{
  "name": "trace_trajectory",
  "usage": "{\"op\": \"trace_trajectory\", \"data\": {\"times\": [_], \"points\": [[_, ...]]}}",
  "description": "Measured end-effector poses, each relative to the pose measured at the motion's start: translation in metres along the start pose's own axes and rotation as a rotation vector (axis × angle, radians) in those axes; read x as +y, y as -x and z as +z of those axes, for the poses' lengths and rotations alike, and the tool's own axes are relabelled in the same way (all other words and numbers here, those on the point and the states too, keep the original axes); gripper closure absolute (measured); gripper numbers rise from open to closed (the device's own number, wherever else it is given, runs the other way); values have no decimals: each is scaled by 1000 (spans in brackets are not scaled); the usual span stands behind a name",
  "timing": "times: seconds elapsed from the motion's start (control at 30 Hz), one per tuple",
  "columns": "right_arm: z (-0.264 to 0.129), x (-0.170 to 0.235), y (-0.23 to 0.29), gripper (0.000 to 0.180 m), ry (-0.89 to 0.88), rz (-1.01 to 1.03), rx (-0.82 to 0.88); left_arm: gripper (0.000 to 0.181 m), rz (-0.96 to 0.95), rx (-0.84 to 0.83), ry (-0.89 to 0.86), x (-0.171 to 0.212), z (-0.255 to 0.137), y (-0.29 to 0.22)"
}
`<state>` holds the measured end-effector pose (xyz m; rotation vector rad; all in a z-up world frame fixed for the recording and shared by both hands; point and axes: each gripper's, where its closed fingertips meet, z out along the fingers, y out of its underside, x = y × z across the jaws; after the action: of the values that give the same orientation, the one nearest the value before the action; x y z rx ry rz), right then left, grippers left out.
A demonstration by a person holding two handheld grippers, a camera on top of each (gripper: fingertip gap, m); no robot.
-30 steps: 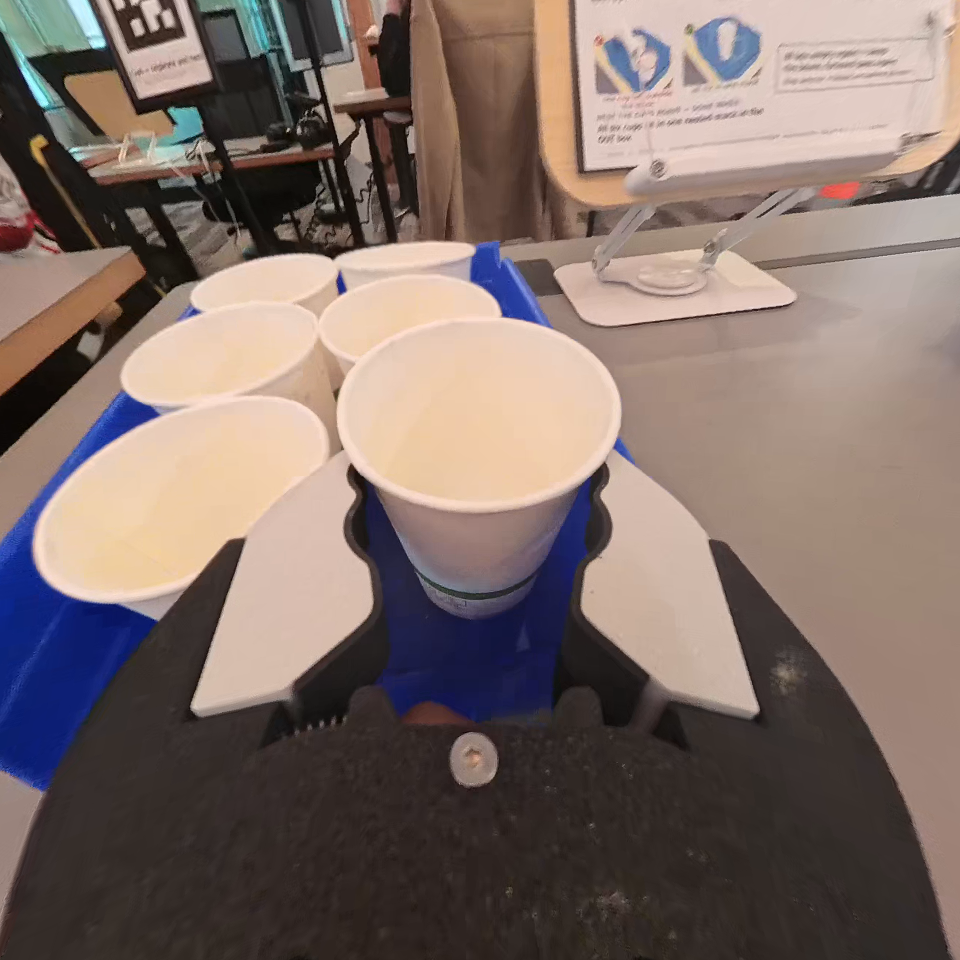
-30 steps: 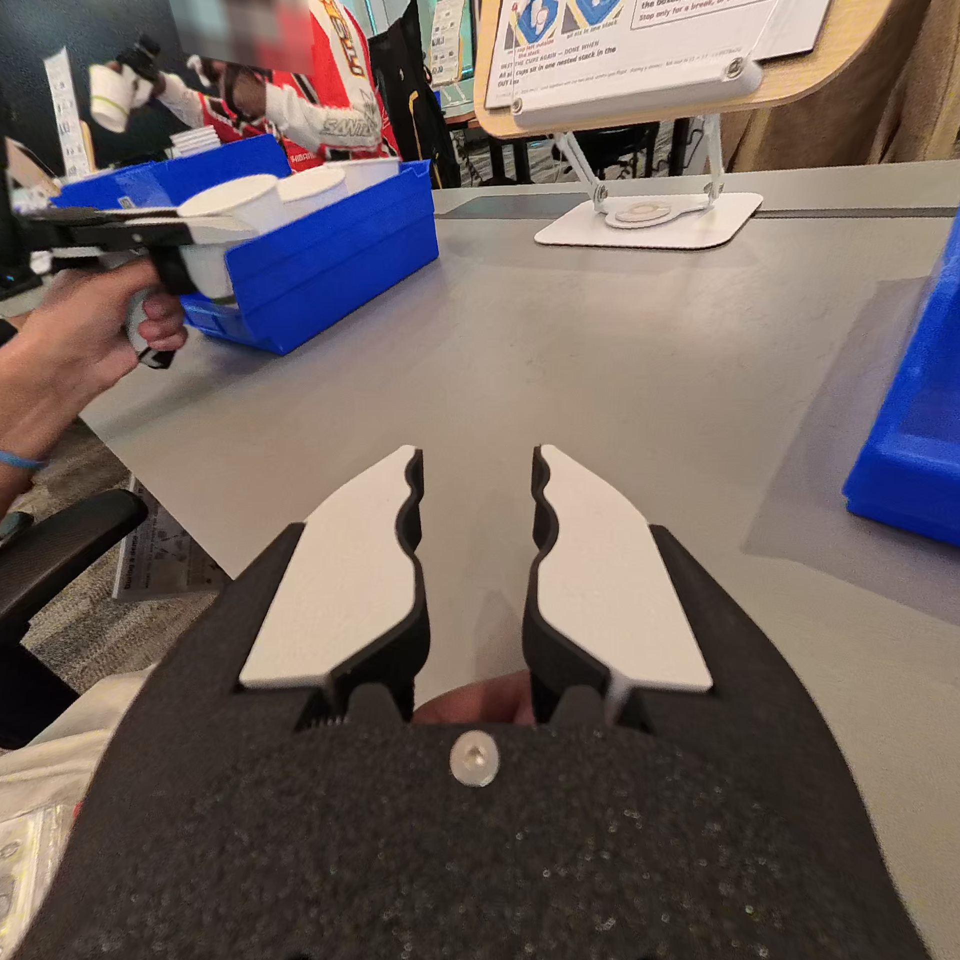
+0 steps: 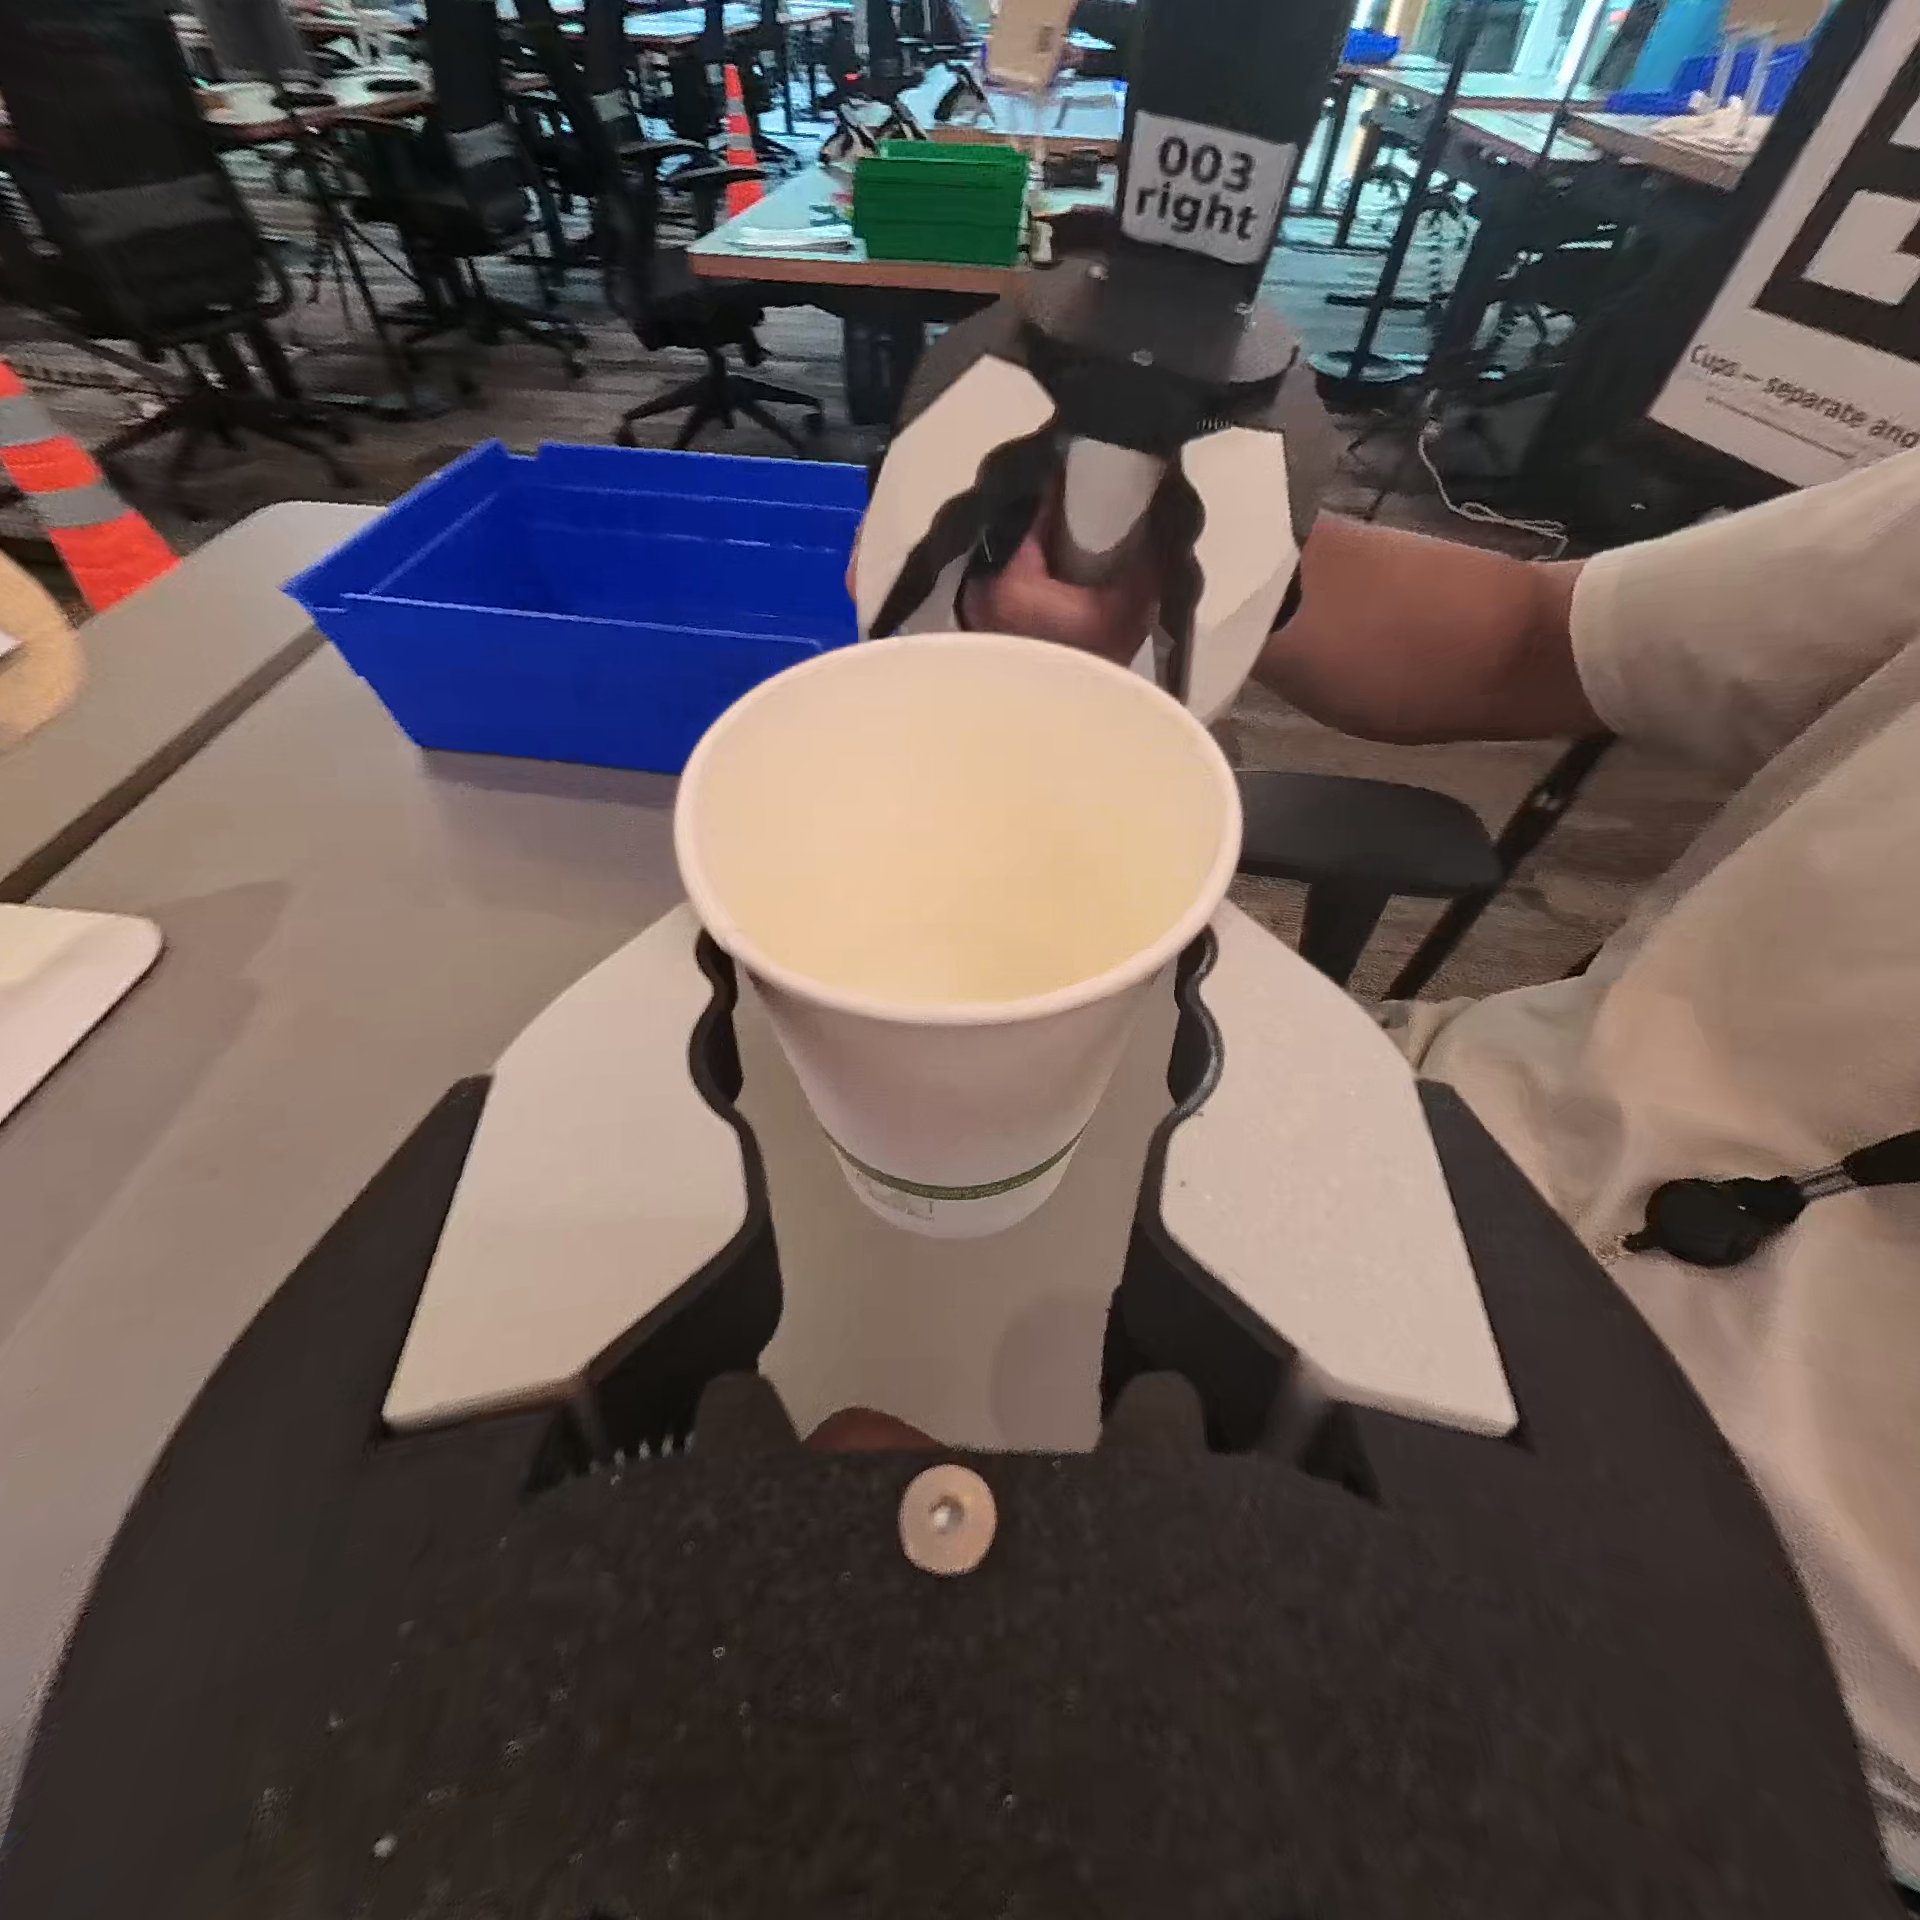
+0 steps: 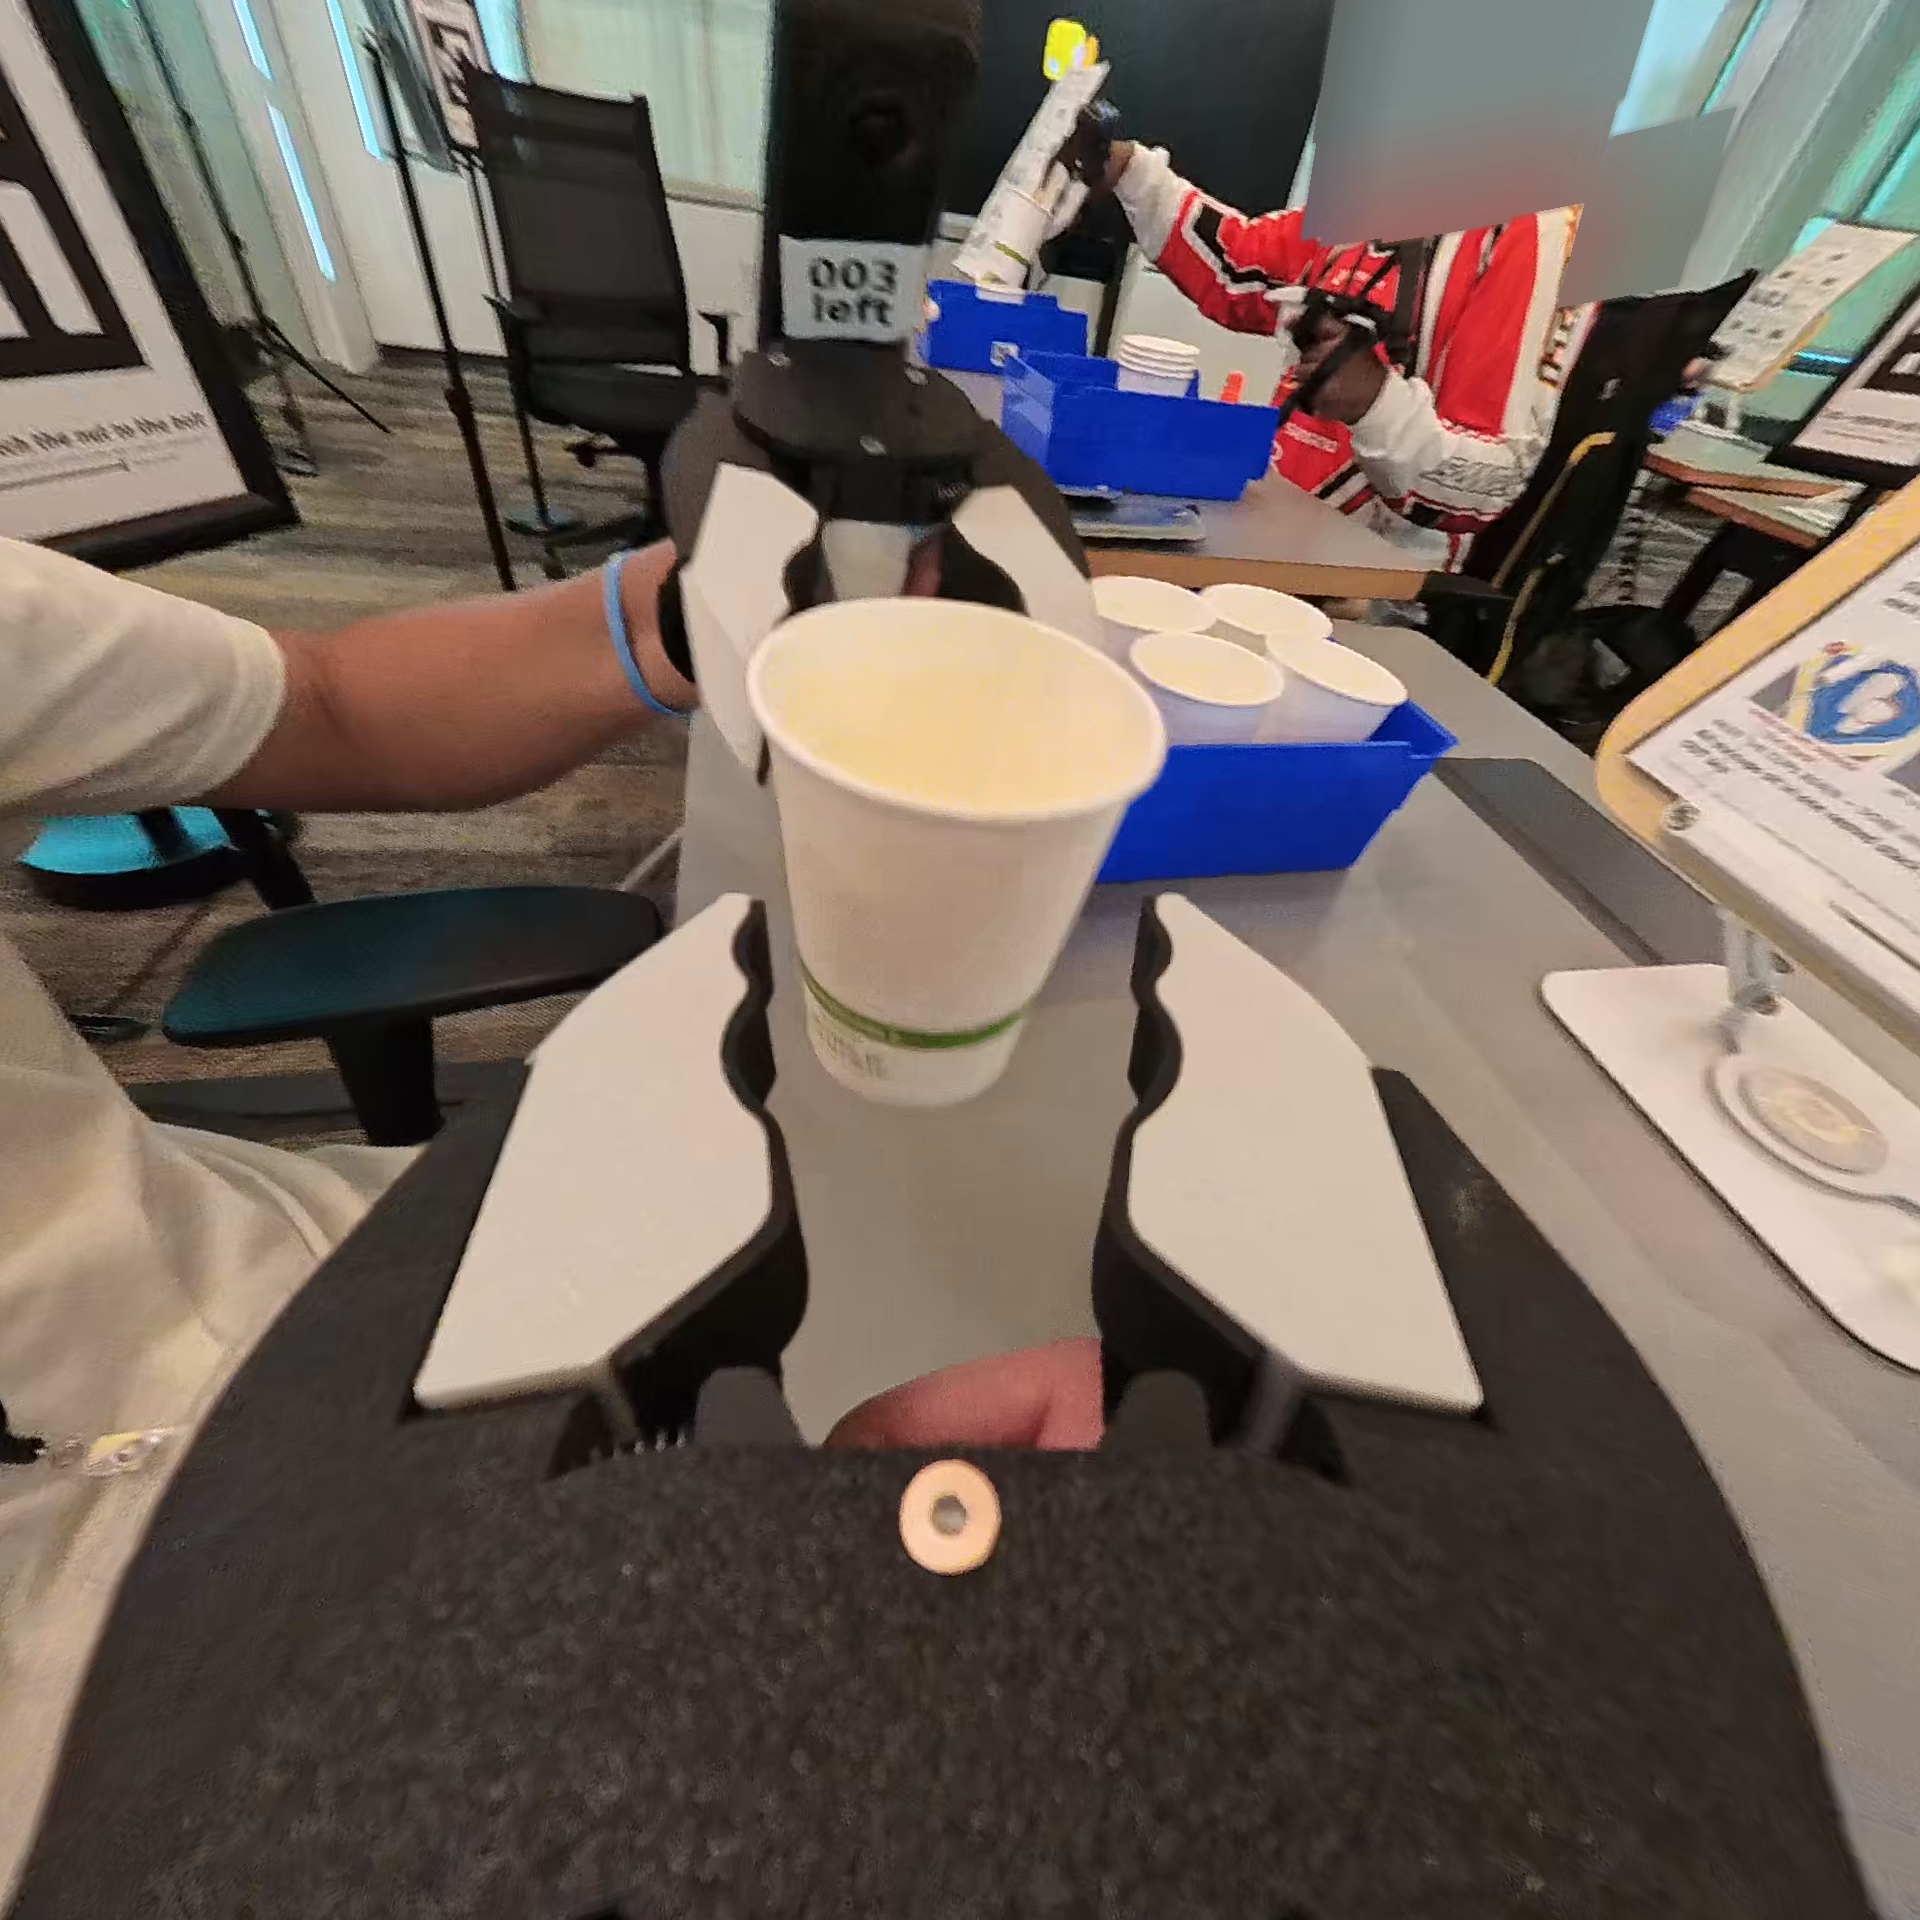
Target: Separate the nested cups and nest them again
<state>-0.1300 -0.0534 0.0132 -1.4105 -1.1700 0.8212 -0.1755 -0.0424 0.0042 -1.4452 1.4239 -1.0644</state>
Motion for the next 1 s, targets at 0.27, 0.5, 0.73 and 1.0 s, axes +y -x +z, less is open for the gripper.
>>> {"op": "trace_trajectory", "data": {"times": [0.27, 0.5, 0.73, 1.0], "points": [[9, 15, -3, 102, -2, 74, -17, 100, -1, 78, 82, 13, 31, -3], [7, 30, 3, 99, 66, 55, -47, 100, 32, 108, 171, 20, 40, -10], [6, 49, 7, 93, 162, 34, -57, 100, 57, 111, 241, 28, 49, -14], [3, 45, 0, 94, 101, 30, -22, 100, 21, 70, 133, 21, 50, -11]]}}
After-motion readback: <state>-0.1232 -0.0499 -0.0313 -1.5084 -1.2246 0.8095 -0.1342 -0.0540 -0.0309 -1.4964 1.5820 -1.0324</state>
